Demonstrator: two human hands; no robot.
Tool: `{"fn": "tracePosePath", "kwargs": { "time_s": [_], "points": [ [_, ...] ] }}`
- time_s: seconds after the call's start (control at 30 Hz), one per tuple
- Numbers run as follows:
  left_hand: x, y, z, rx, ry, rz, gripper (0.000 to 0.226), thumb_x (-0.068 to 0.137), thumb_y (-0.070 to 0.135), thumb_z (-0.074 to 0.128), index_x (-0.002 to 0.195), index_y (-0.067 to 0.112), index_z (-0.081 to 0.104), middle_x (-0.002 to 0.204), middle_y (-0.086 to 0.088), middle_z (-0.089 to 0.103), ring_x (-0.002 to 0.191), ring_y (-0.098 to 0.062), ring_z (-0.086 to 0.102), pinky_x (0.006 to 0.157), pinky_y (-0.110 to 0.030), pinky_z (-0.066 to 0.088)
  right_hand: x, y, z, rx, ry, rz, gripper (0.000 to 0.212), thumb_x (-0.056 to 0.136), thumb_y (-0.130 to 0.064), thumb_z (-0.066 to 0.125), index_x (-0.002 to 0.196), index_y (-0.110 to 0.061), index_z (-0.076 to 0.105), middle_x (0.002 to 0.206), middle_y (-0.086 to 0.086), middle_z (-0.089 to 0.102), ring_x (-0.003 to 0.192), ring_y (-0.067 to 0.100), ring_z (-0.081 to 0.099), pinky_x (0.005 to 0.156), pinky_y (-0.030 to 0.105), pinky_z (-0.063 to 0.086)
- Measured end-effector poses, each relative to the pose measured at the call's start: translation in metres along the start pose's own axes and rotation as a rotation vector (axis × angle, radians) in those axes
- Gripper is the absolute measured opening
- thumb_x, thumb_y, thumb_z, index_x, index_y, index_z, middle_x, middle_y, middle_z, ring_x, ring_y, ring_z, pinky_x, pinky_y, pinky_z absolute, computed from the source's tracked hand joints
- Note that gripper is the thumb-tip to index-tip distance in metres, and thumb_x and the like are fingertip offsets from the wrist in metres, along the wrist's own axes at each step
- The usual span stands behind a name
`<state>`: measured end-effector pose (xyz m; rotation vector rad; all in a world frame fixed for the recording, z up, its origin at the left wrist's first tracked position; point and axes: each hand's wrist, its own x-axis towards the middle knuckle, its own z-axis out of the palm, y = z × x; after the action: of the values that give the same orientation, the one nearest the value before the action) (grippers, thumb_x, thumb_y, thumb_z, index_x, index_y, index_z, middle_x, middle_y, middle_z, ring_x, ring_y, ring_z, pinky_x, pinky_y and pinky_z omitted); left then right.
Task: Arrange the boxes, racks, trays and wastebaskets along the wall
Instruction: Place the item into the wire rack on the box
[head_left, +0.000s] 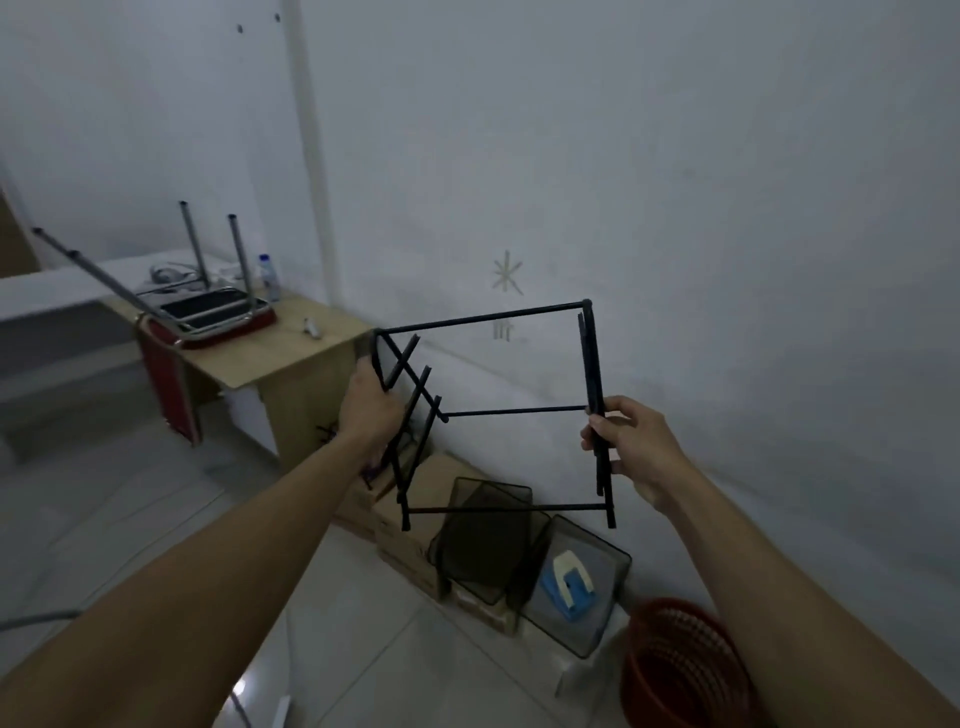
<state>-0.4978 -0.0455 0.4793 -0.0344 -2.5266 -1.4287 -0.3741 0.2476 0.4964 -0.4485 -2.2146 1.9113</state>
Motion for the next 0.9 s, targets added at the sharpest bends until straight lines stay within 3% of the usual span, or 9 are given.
{"fn": "tracePosePath", "kwargs": {
  "time_s": [0.13,0.23,0.33,0.4,0.43,0.5,0.63,0.8,0.9],
  "points": [
    [0.023,-0.021,-0.004,0.026,0.119,-0.046,0.023,0.095,0.006,0.046,0.116,0.014,0.042,0.110,-0.007,0.053,0.095,-0.023,0.052,0.075,-0.032,0.039,0.050,-0.006,0.035,-0.062,-0.049,0.022,0.024,0.094,-0.001,0.055,0.111,-0.014,0.066,0.092,0.014,0.068,0.078,0.021,0.062,0.061,0.027,0.048],
    [0.049,-0.040,-0.006,0.052,0.221,-0.054,0.025,0.094,0.003,0.047,0.118,0.012,0.046,0.107,-0.003,0.050,0.093,-0.021,0.050,0.075,-0.032,0.038,0.096,-0.009,0.078,-0.053,-0.010,0.036,0.033,0.092,-0.004,0.043,0.103,-0.019,0.070,0.087,0.004,0.068,0.074,0.019,0.061,0.058,0.025,0.045],
    [0.085,-0.062,-0.007,0.096,0.236,-0.040,0.033,0.093,0.000,0.049,0.124,0.013,0.048,0.110,-0.003,0.050,0.094,-0.016,0.046,0.077,-0.031,0.037,0.146,-0.015,0.122,0.026,0.115,-0.022,0.030,0.083,-0.022,0.040,0.094,-0.025,0.068,0.098,0.003,0.070,0.086,0.025,0.065,0.076,0.037,0.054],
    [0.113,-0.081,-0.009,0.124,0.227,-0.037,0.035,0.092,0.000,0.051,0.124,0.014,0.048,0.111,-0.002,0.052,0.094,-0.015,0.047,0.078,-0.032,0.038,0.177,-0.017,0.151,-0.012,0.098,-0.087,0.035,0.087,-0.031,0.049,0.121,-0.030,0.058,0.107,-0.003,0.064,0.092,0.023,0.064,0.084,0.041,0.055],
    [0.127,-0.092,-0.011,0.130,0.215,-0.042,0.035,0.092,0.000,0.052,0.123,0.015,0.048,0.112,-0.003,0.053,0.095,-0.016,0.049,0.079,-0.032,0.040,0.190,-0.018,0.165,-0.058,0.061,-0.111,0.051,0.089,-0.030,0.054,0.138,-0.037,0.043,0.108,-0.009,0.060,0.092,0.020,0.064,0.084,0.039,0.056],
    [0.154,-0.114,-0.016,0.122,0.191,-0.060,0.037,0.088,0.001,0.054,0.120,0.018,0.048,0.112,-0.004,0.056,0.098,-0.020,0.055,0.081,-0.036,0.047,0.217,-0.018,0.191,-0.184,-0.011,-0.128,0.074,0.091,-0.013,0.055,0.149,-0.045,0.023,0.102,-0.012,0.056,0.081,0.016,0.063,0.072,0.031,0.056],
    [0.200,-0.146,-0.027,0.139,0.136,-0.089,0.035,0.083,0.007,0.057,0.112,0.021,0.046,0.108,-0.004,0.056,0.093,-0.023,0.057,0.080,-0.042,0.051,0.265,-0.010,0.237,-0.451,-0.013,-0.161,0.035,0.091,-0.007,0.057,0.122,-0.021,0.060,0.097,0.000,0.058,0.078,0.018,0.058,0.058,0.024,0.043],
    [0.248,-0.172,-0.030,0.062,0.042,-0.161,0.021,0.089,0.014,0.058,0.103,0.015,0.043,0.088,-0.004,0.057,0.081,-0.025,0.059,0.068,-0.036,0.047,0.306,0.013,0.287,-0.511,0.071,-0.099,0.010,0.089,-0.027,0.066,0.093,-0.021,0.059,0.109,0.006,0.060,0.083,0.022,0.061,0.063,0.026,0.041],
    [0.270,-0.182,-0.031,0.009,0.074,-0.166,0.041,0.090,0.016,0.061,0.124,0.016,0.038,0.090,-0.002,0.060,0.082,-0.021,0.060,0.067,-0.032,0.046,0.330,0.028,0.307,-0.573,0.059,-0.077,0.017,0.091,-0.032,0.065,0.096,-0.017,0.060,0.112,0.010,0.058,0.083,0.021,0.059,0.064,0.026,0.040]
  ]
}}
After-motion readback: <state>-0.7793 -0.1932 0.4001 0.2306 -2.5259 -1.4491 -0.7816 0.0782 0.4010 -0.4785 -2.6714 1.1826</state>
